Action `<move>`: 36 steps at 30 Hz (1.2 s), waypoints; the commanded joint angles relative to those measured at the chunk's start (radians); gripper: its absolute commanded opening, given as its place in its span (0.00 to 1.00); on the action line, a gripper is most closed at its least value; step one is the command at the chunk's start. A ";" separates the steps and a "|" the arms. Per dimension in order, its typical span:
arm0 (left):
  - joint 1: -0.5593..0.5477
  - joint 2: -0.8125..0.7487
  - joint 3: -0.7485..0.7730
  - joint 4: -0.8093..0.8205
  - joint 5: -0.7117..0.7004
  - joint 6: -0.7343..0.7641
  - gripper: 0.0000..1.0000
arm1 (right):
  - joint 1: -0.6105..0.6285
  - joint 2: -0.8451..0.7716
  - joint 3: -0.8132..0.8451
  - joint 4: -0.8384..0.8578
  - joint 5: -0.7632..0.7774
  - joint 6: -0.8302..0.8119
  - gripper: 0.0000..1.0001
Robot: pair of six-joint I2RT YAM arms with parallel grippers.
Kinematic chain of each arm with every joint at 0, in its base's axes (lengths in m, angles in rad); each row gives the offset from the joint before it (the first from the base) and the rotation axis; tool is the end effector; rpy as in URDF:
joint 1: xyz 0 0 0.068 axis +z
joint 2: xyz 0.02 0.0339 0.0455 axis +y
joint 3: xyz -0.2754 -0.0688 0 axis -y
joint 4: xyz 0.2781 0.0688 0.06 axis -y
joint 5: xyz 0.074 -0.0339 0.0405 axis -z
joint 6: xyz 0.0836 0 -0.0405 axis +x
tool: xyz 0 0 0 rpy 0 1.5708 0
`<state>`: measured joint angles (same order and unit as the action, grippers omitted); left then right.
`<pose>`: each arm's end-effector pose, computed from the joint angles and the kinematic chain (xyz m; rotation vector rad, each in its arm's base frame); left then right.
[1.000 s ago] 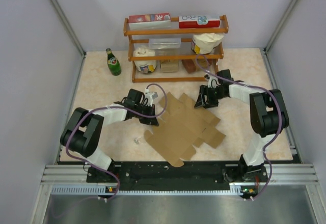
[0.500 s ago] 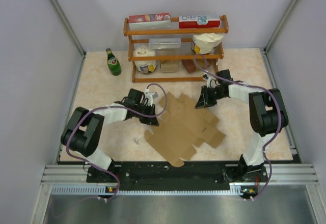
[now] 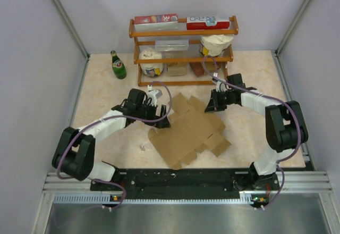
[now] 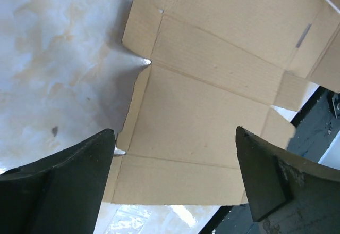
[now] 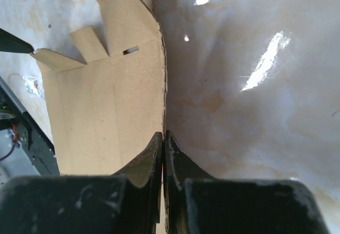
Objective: Fold the paper box
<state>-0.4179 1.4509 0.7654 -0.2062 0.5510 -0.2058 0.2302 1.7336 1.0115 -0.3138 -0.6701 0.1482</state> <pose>0.2852 -0.1746 0.1443 0.5131 2.4606 -0.9440 0.3621 0.1382 0.1264 -0.3498 2.5539 1.0098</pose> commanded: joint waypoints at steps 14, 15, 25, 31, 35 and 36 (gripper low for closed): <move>0.004 -0.228 0.137 0.180 -0.045 0.147 0.99 | 0.187 -0.287 -0.010 0.027 0.141 -0.183 0.00; 0.002 -0.227 0.126 0.245 -0.021 0.152 0.99 | 0.189 -0.295 -0.013 0.030 0.141 -0.187 0.00; 0.002 -0.101 0.003 0.711 0.147 0.085 0.95 | 0.204 -0.393 -0.060 0.085 0.086 -0.206 0.00; -0.001 -0.006 0.011 0.841 0.220 0.036 0.84 | 0.205 -0.390 -0.053 0.087 0.053 -0.205 0.00; -0.002 0.029 0.009 0.925 0.253 -0.015 0.82 | 0.204 -0.381 -0.054 0.087 0.047 -0.203 0.00; -0.004 0.041 0.012 0.941 0.257 -0.027 0.82 | 0.204 -0.378 -0.053 0.085 0.046 -0.203 0.00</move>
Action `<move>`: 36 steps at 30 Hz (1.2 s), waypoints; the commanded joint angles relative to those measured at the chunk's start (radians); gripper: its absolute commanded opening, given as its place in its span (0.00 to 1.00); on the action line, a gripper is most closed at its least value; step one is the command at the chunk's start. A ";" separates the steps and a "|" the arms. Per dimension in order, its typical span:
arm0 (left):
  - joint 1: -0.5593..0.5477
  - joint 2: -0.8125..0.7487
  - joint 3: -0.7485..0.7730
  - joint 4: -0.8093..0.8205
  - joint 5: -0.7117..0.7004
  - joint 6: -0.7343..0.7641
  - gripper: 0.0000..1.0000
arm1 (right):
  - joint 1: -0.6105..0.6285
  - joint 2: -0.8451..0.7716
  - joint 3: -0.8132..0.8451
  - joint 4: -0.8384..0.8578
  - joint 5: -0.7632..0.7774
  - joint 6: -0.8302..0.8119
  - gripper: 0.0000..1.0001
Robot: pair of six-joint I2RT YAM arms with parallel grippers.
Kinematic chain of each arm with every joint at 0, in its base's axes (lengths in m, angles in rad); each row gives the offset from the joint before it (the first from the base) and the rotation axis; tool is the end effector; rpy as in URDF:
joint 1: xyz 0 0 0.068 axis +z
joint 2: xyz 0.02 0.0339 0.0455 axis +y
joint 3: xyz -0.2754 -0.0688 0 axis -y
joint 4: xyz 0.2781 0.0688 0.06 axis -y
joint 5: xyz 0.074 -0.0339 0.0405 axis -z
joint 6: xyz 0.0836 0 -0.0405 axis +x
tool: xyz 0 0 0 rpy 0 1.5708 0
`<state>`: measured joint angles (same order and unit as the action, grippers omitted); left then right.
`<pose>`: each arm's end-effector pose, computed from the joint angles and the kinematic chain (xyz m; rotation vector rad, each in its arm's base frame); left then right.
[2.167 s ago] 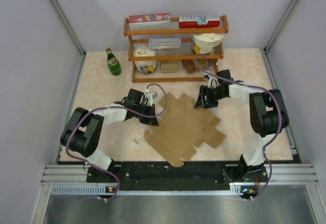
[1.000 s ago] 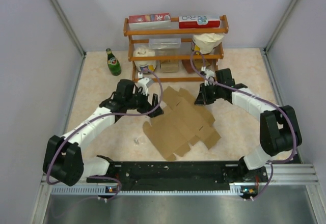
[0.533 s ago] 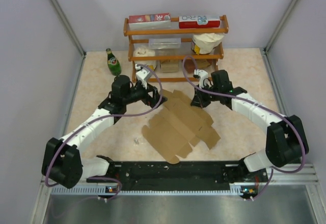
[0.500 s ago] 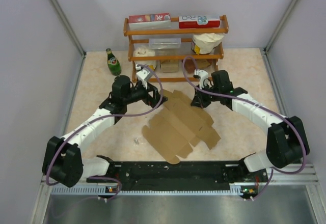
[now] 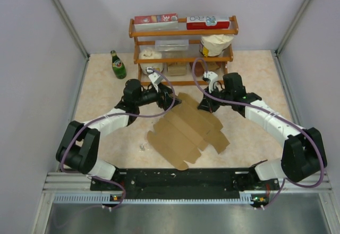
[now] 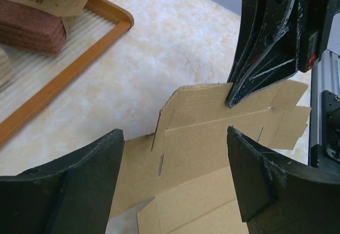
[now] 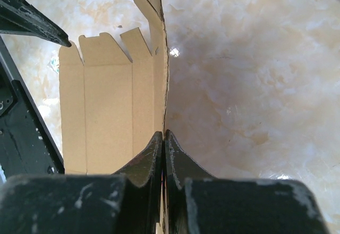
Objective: Fold the paper box
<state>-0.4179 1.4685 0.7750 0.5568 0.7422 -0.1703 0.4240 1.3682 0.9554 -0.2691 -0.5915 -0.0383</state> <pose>0.3229 -0.2052 0.2374 0.7794 1.6098 -1.0588 0.3041 0.1884 0.2363 -0.8272 2.1000 0.8718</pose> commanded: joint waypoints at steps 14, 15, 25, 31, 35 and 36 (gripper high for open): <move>-0.027 0.105 0.058 0.212 0.079 -0.117 0.56 | 0.010 0.000 0.006 0.037 -0.002 -0.005 0.00; -0.033 0.104 0.060 0.194 0.069 -0.106 0.56 | 0.010 0.002 0.008 0.036 0.004 0.000 0.00; -0.156 0.050 0.060 0.016 -0.239 0.032 0.42 | 0.012 0.000 0.013 0.038 0.035 0.023 0.00; -0.212 0.042 0.066 -0.027 -0.414 0.080 0.38 | 0.010 -0.001 0.016 0.045 0.036 0.031 0.00; -0.271 0.044 0.082 -0.047 -0.556 0.112 0.41 | 0.010 0.000 0.013 0.054 0.041 0.061 0.00; -0.283 0.044 0.087 -0.049 -0.591 0.118 0.41 | 0.010 0.000 0.014 0.059 0.042 0.066 0.00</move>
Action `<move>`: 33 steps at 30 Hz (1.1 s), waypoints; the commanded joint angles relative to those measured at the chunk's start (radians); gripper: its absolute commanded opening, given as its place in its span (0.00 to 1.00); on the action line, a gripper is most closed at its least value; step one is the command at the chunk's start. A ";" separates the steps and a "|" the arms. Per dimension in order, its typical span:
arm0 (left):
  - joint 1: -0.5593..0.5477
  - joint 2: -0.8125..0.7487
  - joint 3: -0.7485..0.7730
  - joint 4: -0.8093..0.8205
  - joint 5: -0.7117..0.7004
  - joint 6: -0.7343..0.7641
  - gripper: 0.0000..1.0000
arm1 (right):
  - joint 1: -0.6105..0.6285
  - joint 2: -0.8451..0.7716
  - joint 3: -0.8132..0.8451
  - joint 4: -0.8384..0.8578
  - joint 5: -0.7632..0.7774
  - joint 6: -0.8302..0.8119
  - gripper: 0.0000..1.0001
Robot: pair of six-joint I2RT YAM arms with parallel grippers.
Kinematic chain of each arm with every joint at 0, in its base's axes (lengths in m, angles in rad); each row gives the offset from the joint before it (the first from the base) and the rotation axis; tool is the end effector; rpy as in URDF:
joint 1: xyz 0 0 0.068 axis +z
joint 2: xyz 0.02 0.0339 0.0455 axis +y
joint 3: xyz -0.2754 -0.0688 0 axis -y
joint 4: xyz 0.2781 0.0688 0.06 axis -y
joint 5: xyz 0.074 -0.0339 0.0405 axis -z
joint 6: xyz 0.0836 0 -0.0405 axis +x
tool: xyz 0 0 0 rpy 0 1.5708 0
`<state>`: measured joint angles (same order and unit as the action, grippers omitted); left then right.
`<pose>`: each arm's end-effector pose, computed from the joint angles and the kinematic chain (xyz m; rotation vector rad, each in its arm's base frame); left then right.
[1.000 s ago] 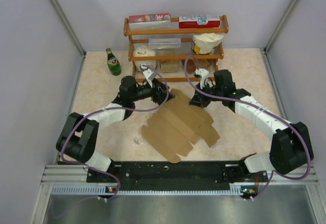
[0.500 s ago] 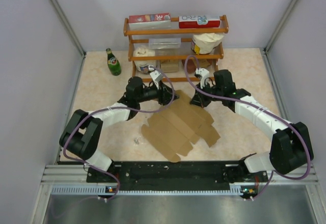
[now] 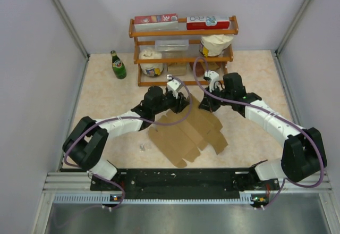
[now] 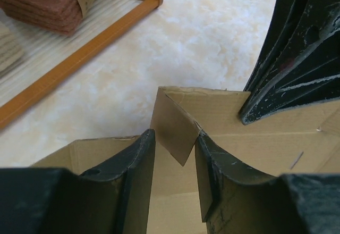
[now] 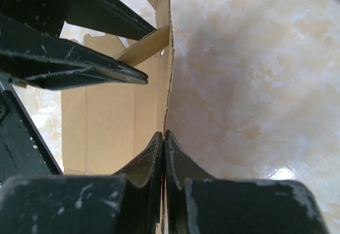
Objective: Fold the paper box
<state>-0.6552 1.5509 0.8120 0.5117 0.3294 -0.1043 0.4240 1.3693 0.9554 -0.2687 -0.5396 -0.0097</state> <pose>0.3084 -0.2711 0.2114 0.7381 1.7129 -0.8305 0.3074 0.1859 0.2345 -0.7726 2.1319 0.8284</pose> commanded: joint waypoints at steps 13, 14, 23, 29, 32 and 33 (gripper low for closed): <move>-0.198 0.038 0.147 -0.061 -0.517 0.097 0.40 | 0.010 0.001 0.006 0.086 0.009 0.074 0.00; -0.204 0.046 0.150 -0.061 -0.514 0.097 0.41 | 0.010 0.005 0.006 0.086 0.009 0.074 0.00; -0.216 0.071 0.164 -0.065 -0.506 0.087 0.36 | 0.012 0.010 0.006 0.088 0.013 0.074 0.00; -0.228 0.069 0.164 -0.073 -0.517 0.081 0.33 | 0.010 0.014 0.008 0.088 0.023 0.076 0.00; -0.231 0.071 0.164 -0.073 -0.515 0.078 0.31 | 0.010 0.017 0.008 0.086 0.024 0.076 0.00; -0.233 0.071 0.165 -0.072 -0.515 0.077 0.30 | 0.012 0.017 0.008 0.088 0.026 0.076 0.00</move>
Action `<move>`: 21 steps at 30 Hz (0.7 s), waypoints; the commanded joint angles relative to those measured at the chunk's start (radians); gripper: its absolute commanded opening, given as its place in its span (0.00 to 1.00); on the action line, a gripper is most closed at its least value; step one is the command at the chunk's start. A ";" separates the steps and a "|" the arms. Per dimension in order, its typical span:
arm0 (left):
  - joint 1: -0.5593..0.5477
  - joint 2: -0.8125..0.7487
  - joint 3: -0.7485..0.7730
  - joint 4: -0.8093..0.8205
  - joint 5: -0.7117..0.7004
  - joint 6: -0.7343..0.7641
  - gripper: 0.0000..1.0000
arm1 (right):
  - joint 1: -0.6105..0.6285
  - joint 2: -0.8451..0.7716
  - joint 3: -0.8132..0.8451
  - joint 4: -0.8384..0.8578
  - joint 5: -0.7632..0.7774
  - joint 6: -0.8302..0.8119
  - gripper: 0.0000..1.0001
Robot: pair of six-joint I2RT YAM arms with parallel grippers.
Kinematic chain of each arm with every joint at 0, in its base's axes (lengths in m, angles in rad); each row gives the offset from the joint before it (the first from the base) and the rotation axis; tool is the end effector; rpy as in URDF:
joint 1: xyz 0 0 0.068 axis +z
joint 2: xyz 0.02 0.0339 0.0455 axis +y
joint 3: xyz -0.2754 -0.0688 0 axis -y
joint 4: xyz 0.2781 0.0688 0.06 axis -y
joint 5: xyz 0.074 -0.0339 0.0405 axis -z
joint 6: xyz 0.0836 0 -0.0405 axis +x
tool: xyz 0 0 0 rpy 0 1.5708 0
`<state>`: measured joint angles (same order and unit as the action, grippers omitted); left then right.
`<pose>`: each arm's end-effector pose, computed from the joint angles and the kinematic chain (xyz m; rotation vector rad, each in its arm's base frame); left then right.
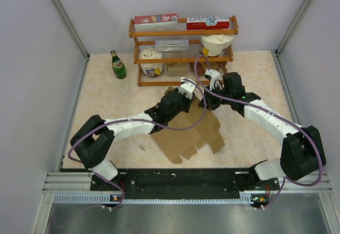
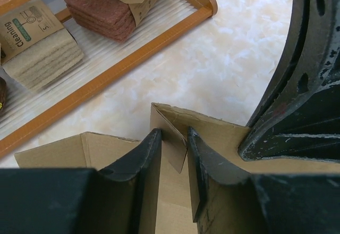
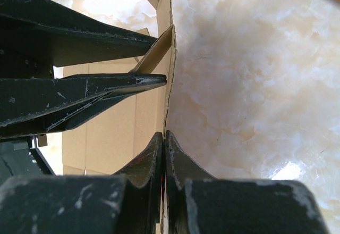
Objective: Fold the paper box
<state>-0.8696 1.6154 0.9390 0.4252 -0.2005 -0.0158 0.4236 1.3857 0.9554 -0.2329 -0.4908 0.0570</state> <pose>0.2951 -0.3237 0.2226 0.6290 1.7285 -0.4428 0.3152 0.1853 0.2318 -0.6793 2.1588 0.8072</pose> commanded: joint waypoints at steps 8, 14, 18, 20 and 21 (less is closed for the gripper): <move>-0.023 0.009 0.037 0.021 0.021 -0.018 0.21 | 0.010 -0.001 0.008 0.050 -0.015 0.012 0.00; -0.025 -0.035 0.003 0.035 0.045 -0.033 0.67 | 0.011 -0.005 0.005 0.050 -0.006 0.007 0.00; -0.019 -0.132 -0.063 0.052 0.013 -0.056 0.76 | 0.010 -0.013 0.003 0.044 0.001 0.000 0.00; -0.005 -0.193 -0.115 0.063 0.004 -0.070 0.77 | 0.012 -0.011 0.000 0.040 0.004 -0.003 0.00; 0.012 -0.227 -0.135 0.063 0.004 -0.082 0.77 | 0.011 -0.011 0.000 0.038 0.006 -0.005 0.00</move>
<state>-0.8822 1.5364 0.8703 0.4252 -0.1955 -0.0536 0.4248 1.3857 0.9550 -0.2283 -0.4725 0.0628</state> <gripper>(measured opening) 0.769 0.008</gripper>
